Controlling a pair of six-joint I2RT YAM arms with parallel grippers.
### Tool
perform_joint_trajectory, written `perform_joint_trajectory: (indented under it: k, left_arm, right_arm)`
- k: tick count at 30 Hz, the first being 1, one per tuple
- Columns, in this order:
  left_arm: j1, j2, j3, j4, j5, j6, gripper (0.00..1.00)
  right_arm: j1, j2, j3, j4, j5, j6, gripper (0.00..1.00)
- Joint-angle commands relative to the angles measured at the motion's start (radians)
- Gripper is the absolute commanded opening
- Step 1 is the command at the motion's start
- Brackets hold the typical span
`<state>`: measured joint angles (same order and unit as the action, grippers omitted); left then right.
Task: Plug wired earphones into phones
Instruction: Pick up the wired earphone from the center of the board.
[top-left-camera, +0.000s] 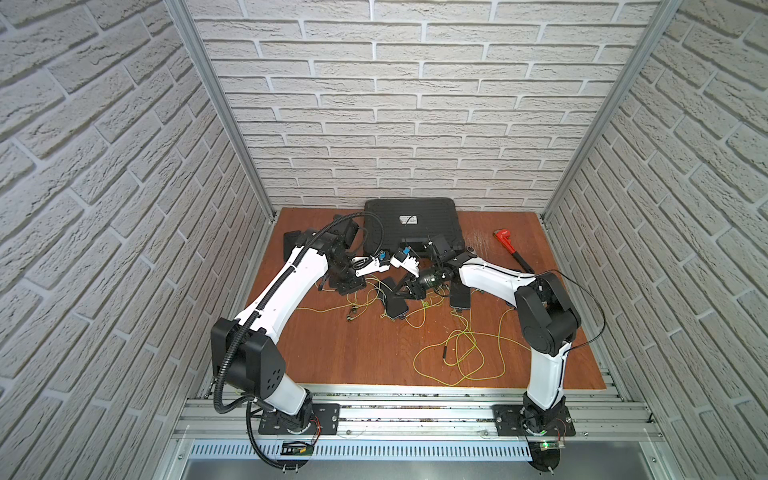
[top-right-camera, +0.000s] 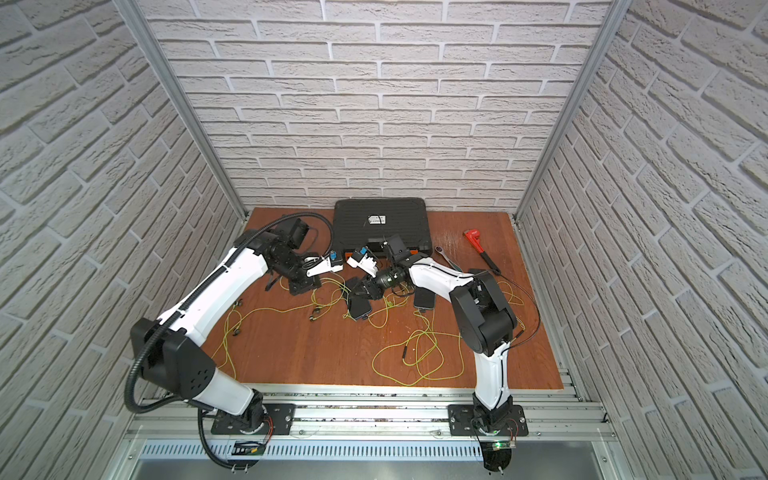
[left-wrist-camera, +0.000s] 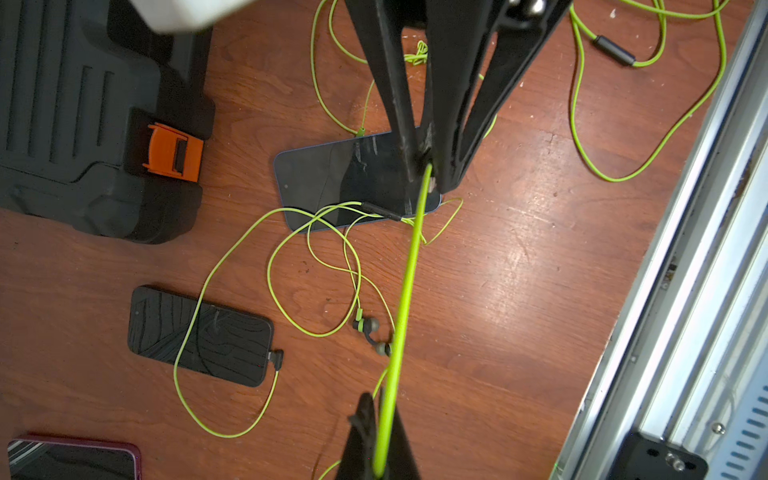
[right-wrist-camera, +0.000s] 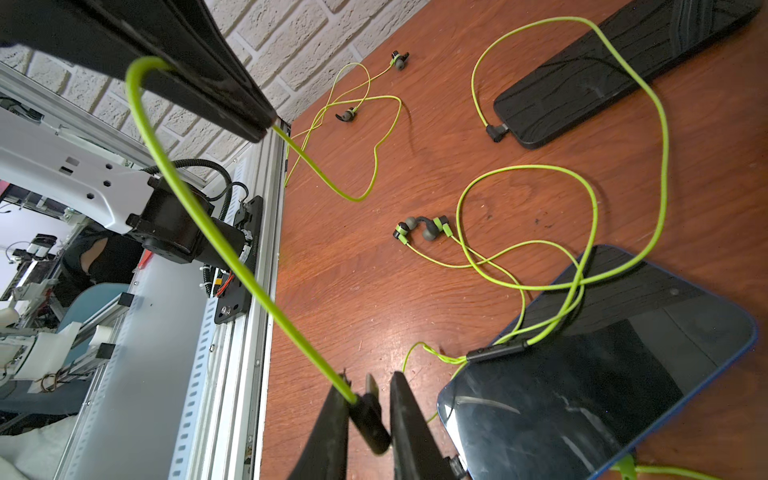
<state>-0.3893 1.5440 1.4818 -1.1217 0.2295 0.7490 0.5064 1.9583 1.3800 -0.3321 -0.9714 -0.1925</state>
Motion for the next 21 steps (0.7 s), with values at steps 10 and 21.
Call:
perform_joint_trajectory:
  k: [10, 21]
  left_arm:
    - [0.001, 0.011, -0.002, -0.029, 0.012, 0.02, 0.0]
    - [0.0, 0.008, 0.003, -0.025, 0.024, 0.013, 0.0]
  right_arm:
    - [0.006, -0.043, 0.01, -0.017, -0.024, -0.023, 0.26]
    - [0.007, -0.048, -0.012, 0.047, -0.008, 0.014, 0.24]
